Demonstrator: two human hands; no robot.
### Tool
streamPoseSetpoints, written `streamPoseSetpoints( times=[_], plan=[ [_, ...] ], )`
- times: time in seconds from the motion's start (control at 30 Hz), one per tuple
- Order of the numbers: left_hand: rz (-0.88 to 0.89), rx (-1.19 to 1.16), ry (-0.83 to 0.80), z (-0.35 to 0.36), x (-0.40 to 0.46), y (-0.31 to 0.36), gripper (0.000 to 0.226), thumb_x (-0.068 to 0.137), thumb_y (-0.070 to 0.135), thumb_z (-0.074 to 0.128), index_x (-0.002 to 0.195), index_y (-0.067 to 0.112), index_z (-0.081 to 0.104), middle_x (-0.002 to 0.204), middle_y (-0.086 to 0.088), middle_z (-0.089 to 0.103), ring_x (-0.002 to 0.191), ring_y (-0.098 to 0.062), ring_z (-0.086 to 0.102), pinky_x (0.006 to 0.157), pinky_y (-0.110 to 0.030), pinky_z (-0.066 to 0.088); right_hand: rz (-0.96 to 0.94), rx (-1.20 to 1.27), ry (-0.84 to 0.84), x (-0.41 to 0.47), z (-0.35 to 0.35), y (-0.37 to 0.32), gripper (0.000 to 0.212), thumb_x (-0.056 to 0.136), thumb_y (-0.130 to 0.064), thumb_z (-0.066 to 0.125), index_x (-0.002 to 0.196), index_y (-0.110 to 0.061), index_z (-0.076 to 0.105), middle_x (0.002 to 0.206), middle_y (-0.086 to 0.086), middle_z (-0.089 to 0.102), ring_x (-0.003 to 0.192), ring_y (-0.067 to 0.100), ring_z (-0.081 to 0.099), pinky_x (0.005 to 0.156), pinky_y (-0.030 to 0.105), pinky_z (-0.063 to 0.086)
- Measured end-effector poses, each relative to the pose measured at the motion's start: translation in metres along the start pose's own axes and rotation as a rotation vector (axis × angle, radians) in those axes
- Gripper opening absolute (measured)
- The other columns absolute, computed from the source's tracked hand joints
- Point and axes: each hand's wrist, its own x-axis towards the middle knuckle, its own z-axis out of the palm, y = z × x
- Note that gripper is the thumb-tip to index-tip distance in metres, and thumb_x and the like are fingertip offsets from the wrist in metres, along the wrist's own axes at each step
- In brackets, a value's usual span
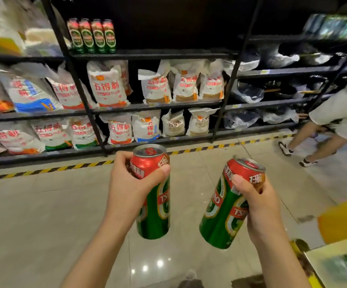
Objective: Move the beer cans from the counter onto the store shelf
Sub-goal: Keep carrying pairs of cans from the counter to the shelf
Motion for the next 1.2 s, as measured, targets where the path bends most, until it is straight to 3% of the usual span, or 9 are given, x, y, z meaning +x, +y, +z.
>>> streamPoseSetpoints(
  times=[0.1, 0.2, 0.6, 0.8, 0.9, 1.0, 1.13, 1.2],
  plan=[
    [0.004, -0.005, 0.046, 0.008, 0.037, 0.000, 0.055, 0.055, 0.033, 0.081, 0.098, 0.029, 0.048, 0.096, 0.011, 0.062, 0.077, 0.004, 0.062, 0.061, -0.014, 0.044, 0.009, -0.017, -0.051, 0.048, 0.021, 0.002, 0.062, 0.041, -0.053, 0.073, 0.098, -0.030, 0.062, 0.089, -0.006, 0.073, 0.082, 0.014, 0.070, 0.071, 0.033, 0.051],
    [0.012, -0.005, 0.096, 0.020, 0.078, 0.008, 0.069, 0.047, 0.044, 0.075, 0.107, 0.025, 0.049, 0.099, 0.012, 0.061, 0.082, -0.002, 0.062, 0.061, -0.013, 0.044, -0.002, -0.025, -0.107, 0.100, 0.042, 0.001, 0.064, 0.042, -0.053, 0.074, 0.100, -0.029, 0.061, 0.089, -0.006, 0.072, 0.081, 0.012, 0.069, 0.071, 0.031, 0.050],
    [0.013, -0.003, 0.341, 0.033, 0.232, 0.026, 0.062, 0.046, 0.047, 0.070, 0.101, 0.030, 0.049, 0.097, 0.009, 0.062, 0.085, -0.005, 0.061, 0.066, -0.022, 0.045, -0.014, -0.060, -0.284, 0.282, 0.109, -0.012, 0.072, 0.038, -0.058, 0.074, 0.104, -0.033, 0.060, 0.093, -0.011, 0.071, 0.084, 0.006, 0.068, 0.069, 0.026, 0.049],
    [-0.001, -0.001, 0.433, 0.011, 0.307, 0.017, 0.059, 0.046, 0.046, 0.071, 0.098, 0.028, 0.050, 0.096, 0.008, 0.062, 0.086, -0.009, 0.061, 0.067, -0.027, 0.047, 0.021, -0.076, -0.324, 0.350, 0.161, -0.007, 0.080, 0.039, -0.053, 0.078, 0.113, -0.030, 0.059, 0.100, -0.004, 0.070, 0.093, 0.016, 0.066, 0.070, 0.031, 0.050],
    [-0.011, -0.004, 0.452, -0.002, 0.352, 0.006, 0.062, 0.046, 0.046, 0.071, 0.100, 0.026, 0.050, 0.097, 0.006, 0.062, 0.087, -0.011, 0.061, 0.066, -0.027, 0.047, 0.028, -0.084, -0.345, 0.388, 0.198, -0.002, 0.066, 0.048, -0.042, 0.086, 0.107, -0.032, 0.057, 0.100, -0.004, 0.068, 0.093, 0.015, 0.064, 0.069, 0.029, 0.047],
    [-0.006, -0.011, 0.460, -0.016, 0.409, -0.006, 0.069, 0.045, 0.045, 0.072, 0.107, 0.022, 0.049, 0.099, 0.006, 0.061, 0.090, -0.012, 0.060, 0.067, -0.027, 0.047, 0.023, -0.114, -0.360, 0.428, 0.240, 0.002, 0.067, 0.047, -0.046, 0.087, 0.106, -0.034, 0.057, 0.100, -0.006, 0.068, 0.093, 0.013, 0.064, 0.068, 0.027, 0.047],
    [0.014, -0.002, 0.419, -0.030, 0.491, -0.007, 0.051, 0.054, 0.036, 0.076, 0.096, 0.028, 0.049, 0.096, 0.008, 0.060, 0.087, -0.008, 0.059, 0.064, -0.023, 0.044, 0.004, -0.107, -0.341, 0.484, 0.291, -0.003, 0.055, 0.048, -0.042, 0.077, 0.099, -0.036, 0.056, 0.098, -0.008, 0.067, 0.091, 0.009, 0.063, 0.067, 0.025, 0.046],
    [0.038, 0.031, 0.386, -0.035, 0.531, -0.003, 0.047, 0.057, 0.034, 0.077, 0.093, 0.030, 0.047, 0.094, 0.008, 0.059, 0.084, -0.004, 0.057, 0.062, -0.021, 0.042, -0.017, -0.099, -0.316, 0.509, 0.312, -0.005, 0.064, 0.044, -0.047, 0.086, 0.100, -0.035, 0.058, 0.097, -0.008, 0.068, 0.091, 0.011, 0.064, 0.069, 0.026, 0.047]
  ],
)
